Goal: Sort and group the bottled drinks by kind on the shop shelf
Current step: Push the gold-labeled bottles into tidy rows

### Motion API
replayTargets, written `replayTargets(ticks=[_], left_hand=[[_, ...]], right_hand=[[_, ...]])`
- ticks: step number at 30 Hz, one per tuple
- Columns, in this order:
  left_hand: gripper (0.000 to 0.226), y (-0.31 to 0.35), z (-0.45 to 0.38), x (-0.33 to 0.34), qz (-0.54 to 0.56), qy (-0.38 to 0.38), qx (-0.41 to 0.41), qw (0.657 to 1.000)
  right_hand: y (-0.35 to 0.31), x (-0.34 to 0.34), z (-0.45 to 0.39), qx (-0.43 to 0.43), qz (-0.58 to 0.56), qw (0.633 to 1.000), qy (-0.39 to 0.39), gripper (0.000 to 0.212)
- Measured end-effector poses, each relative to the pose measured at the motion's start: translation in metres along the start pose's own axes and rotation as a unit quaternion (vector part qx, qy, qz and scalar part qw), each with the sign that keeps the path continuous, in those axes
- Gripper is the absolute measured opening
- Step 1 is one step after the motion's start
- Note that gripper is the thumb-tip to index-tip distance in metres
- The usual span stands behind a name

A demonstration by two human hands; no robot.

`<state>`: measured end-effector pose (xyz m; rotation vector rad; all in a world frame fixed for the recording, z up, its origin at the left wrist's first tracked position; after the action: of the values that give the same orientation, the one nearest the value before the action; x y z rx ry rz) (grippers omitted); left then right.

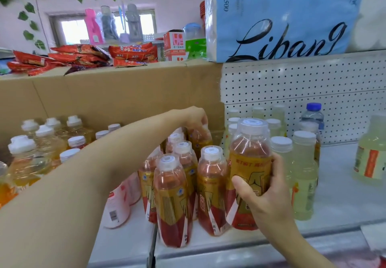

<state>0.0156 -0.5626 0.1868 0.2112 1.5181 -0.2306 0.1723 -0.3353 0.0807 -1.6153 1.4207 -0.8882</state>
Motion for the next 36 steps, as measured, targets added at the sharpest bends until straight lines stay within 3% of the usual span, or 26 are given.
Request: replayTargets(ticks=[3,5,7,9,11,16,21,29,33,34,36], left_hand=[[0.067,0.023,0.024,-0.013,-0.038,0.038,0.028,0.998],[0.060,0.054,0.052,-0.032,0.018,0.102,0.087,0.991],[0.054,0.082,0.084,-0.038,0.120,0.039,0.144,0.981],[0.073,0.098,0.109,-0.027,0.123,-0.061,0.160,0.978],[0.084,0.099,0.118,-0.016,0.059,-0.061,0.143,0.986],[0.028,0.089,0.112,-0.007,0.018,0.015,0.079,0.997],[0.047,0.078,0.080,-0.015,-0.012,0.039,0.004,0.999],[0.035,0.051,0.044,-0.015,-0.046,0.040,-0.046,0.997],[0.028,0.044,0.047,-0.012,-0.055,0.033,-0.064,0.996],[0.028,0.045,0.052,-0.015,-0.041,0.047,-0.062,0.996],[0.042,0.055,0.073,-0.032,0.047,0.146,-0.019,0.988]], right_hand=[[0.001,-0.003,0.000,-0.006,0.006,1.000,-0.001,0.061],[0.000,-0.005,0.001,-0.013,0.004,1.000,0.000,0.061],[0.000,-0.007,0.001,-0.019,-0.002,1.000,-0.002,0.060],[0.002,-0.011,0.002,-0.025,0.001,1.000,-0.001,0.059],[0.003,-0.013,0.004,-0.028,0.001,1.000,0.002,0.058],[0.003,-0.013,0.008,-0.035,-0.008,0.999,0.002,0.054],[0.008,0.003,0.010,-0.020,-0.004,1.000,-0.009,0.054],[0.027,0.033,0.003,0.014,0.005,1.000,-0.004,0.068],[0.026,0.047,-0.004,0.001,0.027,1.000,0.012,0.065],[0.027,0.049,-0.005,-0.005,0.033,0.999,0.011,0.065],[0.032,0.052,-0.006,-0.008,0.040,0.999,0.001,0.069]])
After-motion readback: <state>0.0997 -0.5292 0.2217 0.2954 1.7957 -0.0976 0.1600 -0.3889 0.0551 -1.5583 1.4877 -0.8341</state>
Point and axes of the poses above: each hand's wrist, its own z-axis away from the middle knuckle, its own x-axis out of the palm, y = z × x, the point moved 4 cm from there along -z, towards the middle knuckle, and after that the axes turned 15 degrees about x, right-handed, at the moved point
